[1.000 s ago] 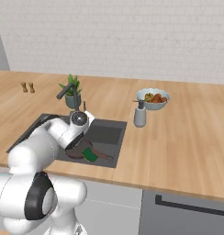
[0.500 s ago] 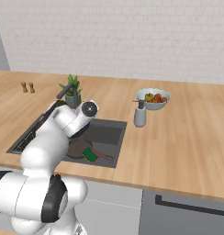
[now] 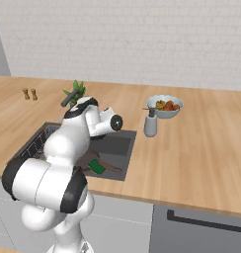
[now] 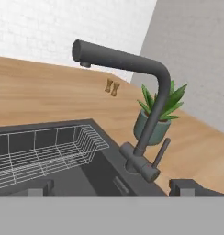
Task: Pick the pan and sponge and place them into the sink. Then turn on the water.
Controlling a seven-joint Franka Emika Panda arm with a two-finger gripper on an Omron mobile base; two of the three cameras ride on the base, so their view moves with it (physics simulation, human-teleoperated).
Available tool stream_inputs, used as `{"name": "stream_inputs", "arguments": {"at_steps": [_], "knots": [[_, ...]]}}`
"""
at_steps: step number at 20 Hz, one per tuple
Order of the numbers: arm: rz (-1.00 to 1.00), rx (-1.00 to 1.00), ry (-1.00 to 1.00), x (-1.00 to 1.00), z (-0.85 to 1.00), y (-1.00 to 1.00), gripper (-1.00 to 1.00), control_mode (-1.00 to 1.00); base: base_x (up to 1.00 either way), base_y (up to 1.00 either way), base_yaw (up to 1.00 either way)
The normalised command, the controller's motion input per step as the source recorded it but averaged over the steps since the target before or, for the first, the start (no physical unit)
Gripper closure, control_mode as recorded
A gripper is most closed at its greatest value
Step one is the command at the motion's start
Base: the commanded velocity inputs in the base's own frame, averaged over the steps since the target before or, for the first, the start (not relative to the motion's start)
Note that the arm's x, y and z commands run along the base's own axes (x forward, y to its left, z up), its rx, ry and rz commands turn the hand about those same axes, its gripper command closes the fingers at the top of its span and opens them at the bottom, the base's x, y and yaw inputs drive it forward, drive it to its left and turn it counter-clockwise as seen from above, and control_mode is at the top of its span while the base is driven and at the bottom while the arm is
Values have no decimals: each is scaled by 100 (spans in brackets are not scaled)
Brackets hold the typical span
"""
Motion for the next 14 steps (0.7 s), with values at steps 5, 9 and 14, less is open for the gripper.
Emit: {"name": "stream_inputs", "arguments": {"at_steps": [5,9,14], "knots": [[0,15,-6,41,-15,19,-100,-100,0,0,0],[1,10,-3,42,-12,39,-100,-100,0,0,0],[0,10,-2,41,-1,24,-100,-100,0,0,0]]}}
